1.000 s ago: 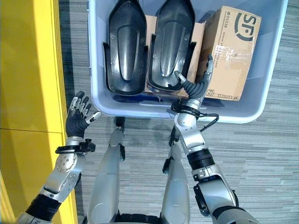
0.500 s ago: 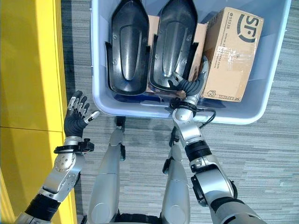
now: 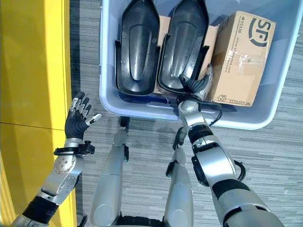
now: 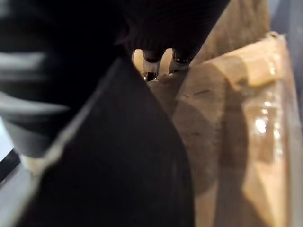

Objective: Move parts from the plastic box to the shelf.

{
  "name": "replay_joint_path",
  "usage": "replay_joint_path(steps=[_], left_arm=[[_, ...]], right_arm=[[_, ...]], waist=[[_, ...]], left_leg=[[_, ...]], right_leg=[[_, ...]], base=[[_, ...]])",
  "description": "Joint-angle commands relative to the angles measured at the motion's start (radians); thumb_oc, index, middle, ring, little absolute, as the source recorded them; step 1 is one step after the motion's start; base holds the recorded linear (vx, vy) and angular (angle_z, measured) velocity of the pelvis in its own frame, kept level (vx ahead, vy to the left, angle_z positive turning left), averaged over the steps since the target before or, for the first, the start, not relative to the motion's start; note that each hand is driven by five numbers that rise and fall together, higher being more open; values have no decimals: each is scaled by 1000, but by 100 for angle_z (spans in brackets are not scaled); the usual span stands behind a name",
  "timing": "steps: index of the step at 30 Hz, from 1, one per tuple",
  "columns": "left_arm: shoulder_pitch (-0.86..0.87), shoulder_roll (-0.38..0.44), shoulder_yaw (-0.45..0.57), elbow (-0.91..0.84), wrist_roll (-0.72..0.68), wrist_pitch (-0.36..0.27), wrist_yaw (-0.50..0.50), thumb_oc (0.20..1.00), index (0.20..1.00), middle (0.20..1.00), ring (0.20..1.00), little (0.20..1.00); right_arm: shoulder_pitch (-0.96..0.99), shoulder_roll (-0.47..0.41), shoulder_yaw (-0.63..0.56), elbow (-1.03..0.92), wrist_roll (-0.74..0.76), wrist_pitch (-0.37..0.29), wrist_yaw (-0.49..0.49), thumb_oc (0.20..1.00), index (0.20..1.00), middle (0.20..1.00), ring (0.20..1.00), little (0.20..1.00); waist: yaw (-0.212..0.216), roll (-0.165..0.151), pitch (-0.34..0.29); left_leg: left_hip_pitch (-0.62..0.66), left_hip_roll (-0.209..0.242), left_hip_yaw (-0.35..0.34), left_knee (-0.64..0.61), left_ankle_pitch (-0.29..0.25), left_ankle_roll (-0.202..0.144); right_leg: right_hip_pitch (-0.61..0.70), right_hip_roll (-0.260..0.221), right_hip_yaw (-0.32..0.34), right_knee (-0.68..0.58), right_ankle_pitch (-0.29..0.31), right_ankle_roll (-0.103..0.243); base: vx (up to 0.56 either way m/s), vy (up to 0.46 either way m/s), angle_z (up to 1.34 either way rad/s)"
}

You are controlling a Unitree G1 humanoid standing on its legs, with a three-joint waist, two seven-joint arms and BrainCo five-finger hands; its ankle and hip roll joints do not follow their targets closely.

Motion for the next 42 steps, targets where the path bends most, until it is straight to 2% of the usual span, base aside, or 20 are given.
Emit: replay_joint_path(steps=[1, 2, 3, 4, 5, 6, 14, 20, 23, 28, 29, 30, 33, 35, 40, 42], left_arm=[[29, 30, -27, -99, -10, -56, -13, 1000, 1000, 1000, 1000, 1000], [31, 30, -29, -100, -11, -56, -14, 1000, 1000, 1000, 1000, 1000], [28, 28, -27, -103, -10, -57, -14, 1000, 1000, 1000, 1000, 1000], [26, 28, -28, -102, -8, -58, -12, 1000, 1000, 1000, 1000, 1000], [28, 27, -29, -101, -7, -57, -12, 1000, 1000, 1000, 1000, 1000], [21, 26, -26, -102, -5, -57, -10, 1000, 1000, 1000, 1000, 1000], [6, 12, -23, -88, 0, -55, -1, 1000, 1000, 1000, 1000, 1000], [7, 6, -18, -79, 2, -52, -3, 1000, 1000, 1000, 1000, 1000], [17, -1, -5, -73, 0, -50, -9, 1000, 1000, 1000, 1000, 1000], [35, 3, 11, -70, -5, -45, -18, 1000, 1000, 1000, 1000, 1000], [65, 0, 34, -65, -12, -35, -32, 1000, 1000, 1000, 1000, 1000], [72, 3, 42, -67, -12, -33, -35, 1000, 1000, 1000, 1000, 1000], [88, 6, 55, -68, -12, -30, -41, 1000, 1000, 1000, 1000, 1000], [107, 6, 76, -73, -11, -25, -50, 1000, 1000, 1000, 1000, 1000], [129, 7, 93, -78, -12, -18, -61, 1000, 1000, 1000, 1000, 1000], [153, 9, 106, -79, -16, -10, -78, 1000, 1000, 1000, 1000, 1000]], right_arm=[[-28, -59, 52, 3, -84, 36, 35, 1000, 1000, 1000, 1000, 1000], [-31, -62, 75, 11, -116, 48, 42, 595, 595, 595, 595, 595], [-38, -61, 80, 13, -127, 51, 39, 200, 200, 200, 200, 200], [-43, -61, 93, 18, -147, 61, 39, 200, 200, 200, 200, 200], [-43, -60, 102, 21, -160, 64, 39, 200, 200, 200, 200, 200], [-45, -63, 102, 11, -166, 62, 36, 200, 200, 200, 200, 200], [19, -67, 60, -92, -161, 43, 10, 200, 200, 200, 200, 200], [115, -78, 13, -201, -145, 14, -3, 200, 200, 200, 200, 200], [229, -79, -50, -290, -98, -26, 2, 200, 200, 200, 200, 200], [351, -74, -101, -393, -72, -51, 14, 200, 200, 200, 200, 200], [482, -64, -140, -521, -65, -82, 41, 200, 200, 200, 200, 200], [515, -66, -152, -565, -67, -90, 47, 200, 200, 200, 200, 200], [564, -59, -170, -633, -71, -102, 53, 200, 200, 200, 200, 200], [630, -54, -190, -755, -71, -128, 78, 200, 200, 200, 200, 200], [684, -53, -211, -863, -65, -150, 107, 200, 200, 200, 200, 200], [734, -50, -229, -951, -44, -174, 134, 200, 200, 200, 200, 200]], waist=[[27, 32, -15], [29, 30, -15], [28, 31, -15], [29, 29, -15], [30, 28, -15], [27, 27, -15], [18, 19, -15], [9, 12, -15], [-5, 5, -15], [-17, 2, -15], [-32, -5, -15], [-35, -6, -15], [-39, -8, -15], [-48, -12, -15], [-56, -18, -19], [-62, -22, -46]], left_leg=[[-4, -25, 36, 76, -136, 34], [15, -24, 31, 78, -164, 27], [-6, -25, 35, 77, -136, 34], [-6, -26, 35, 77, -136, 35], [15, -25, 30, 79, -164, 28], [-5, -27, 33, 77, -136, 35], [7, -27, 32, 75, -135, 36], [32, -25, 32, 64, -133, 36], [55, -22, 31, 60, -133, 35], [82, -19, 30, 55, -132, 35], [118, -14, 30, 51, -130, 34], [131, -13, 30, 47, -129, 32], [156, -10, 30, 40, -127, 30], [202, -5, 32, 29, -123, 28], [260, 1, 34, 10, -116, 24], [301, 6, 36, -9, -111, 22]], right_leg=[[-14, -40, -15, 152, -126, 8], [4, -38, -12, 155, -147, 12], [-14, -39, -17, 152, -126, 8], [-14, -38, -17, 152, -126, 8], [6, -37, -14, 156, -147, 12], [-12, -38, -18, 152, -126, 8], [2, -39, -22, 151, -126, 9], [18, -38, -20, 151, -128, 9], [36, -38, -19, 153, -132, 9], [57, -37, -19, 155, -138, 8], [83, -37, -16, 160, -143, 7], [95, -36, -16, 158, -144, 7], [114, -37, -16, 157, -145, 8], [151, -37, -12, 155, -148, 7], [196, -38, -11, 146, -149, 9], [229, -41, -13, 136, -149, 11]], base=[[81, -17, 1], [0, 0, 0], [0, 0, 0], [0, 0, 0], [0, 0, 0], [0, 0, 0], [-8, 4, 0], [0, 0, 0], [0, 0, 0], [0, 0, 0], [0, 0, 0], [0, 0, 0], [4, 1, 4], [0, 0, 0], [11, 0, -1], [56, -5, -1]])
